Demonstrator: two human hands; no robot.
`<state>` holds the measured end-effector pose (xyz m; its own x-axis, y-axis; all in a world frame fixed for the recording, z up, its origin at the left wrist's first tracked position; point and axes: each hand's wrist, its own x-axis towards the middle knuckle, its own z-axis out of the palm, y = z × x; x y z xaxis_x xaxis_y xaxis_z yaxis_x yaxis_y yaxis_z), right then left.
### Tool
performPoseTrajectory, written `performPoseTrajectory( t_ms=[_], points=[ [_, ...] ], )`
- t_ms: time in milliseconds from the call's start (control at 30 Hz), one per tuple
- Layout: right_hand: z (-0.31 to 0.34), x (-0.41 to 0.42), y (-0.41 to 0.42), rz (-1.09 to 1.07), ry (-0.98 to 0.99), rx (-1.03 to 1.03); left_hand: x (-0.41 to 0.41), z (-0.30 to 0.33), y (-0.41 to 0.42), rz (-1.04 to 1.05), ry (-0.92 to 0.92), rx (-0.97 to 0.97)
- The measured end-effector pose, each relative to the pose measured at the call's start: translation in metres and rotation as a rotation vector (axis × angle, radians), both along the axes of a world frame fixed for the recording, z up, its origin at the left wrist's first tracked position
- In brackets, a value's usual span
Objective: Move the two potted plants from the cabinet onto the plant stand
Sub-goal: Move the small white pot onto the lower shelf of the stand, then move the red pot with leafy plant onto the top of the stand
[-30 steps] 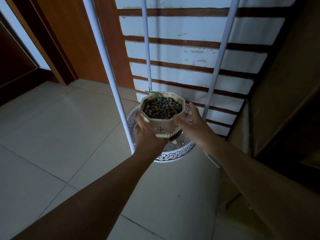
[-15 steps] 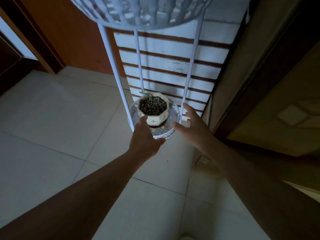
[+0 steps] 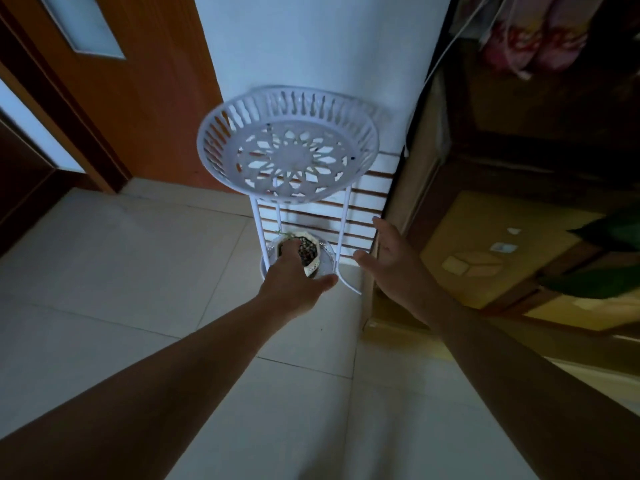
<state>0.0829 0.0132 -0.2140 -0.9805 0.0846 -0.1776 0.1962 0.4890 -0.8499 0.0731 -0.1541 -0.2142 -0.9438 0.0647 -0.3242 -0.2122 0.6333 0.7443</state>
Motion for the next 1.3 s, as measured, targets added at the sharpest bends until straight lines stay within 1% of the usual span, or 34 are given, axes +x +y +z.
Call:
performPoseTrajectory(
  t_ms=[267, 433, 567, 767, 900, 1067, 1167, 1300],
  points=[
    [0.104, 0.040, 0.018, -0.062, 0.044, -0.035, 0.020, 0.101, 0.024, -0.042, 0.071, 0.059],
    [0.160, 0.077, 0.037, -0.109, 0.115, -0.080, 0.049, 0.147, 0.039, -0.068, 0.086, 0.095],
    [0.206, 0.099, 0.055, -0.124, 0.125, -0.054, 0.063, 0.192, 0.051, -0.141, 0.158, 0.094],
    [0.251, 0.113, 0.063, -0.170, 0.173, -0.022, 0.071, 0.240, 0.060, -0.238, 0.215, 0.094],
    [0.266, 0.113, 0.063, -0.243, 0.204, -0.078, 0.054, 0.261, 0.059, -0.284, 0.240, 0.075],
    [0.277, 0.093, 0.049, -0.323, 0.214, -0.070, 0.013, 0.274, 0.055, -0.358, 0.211, 0.157],
    [0.285, 0.073, 0.031, -0.397, 0.232, -0.025, -0.020, 0.280, 0.039, -0.434, 0.214, 0.176],
    [0.292, 0.047, 0.000, -0.498, 0.273, -0.021, -0.065, 0.289, 0.016, -0.577, 0.172, 0.198]
  ],
)
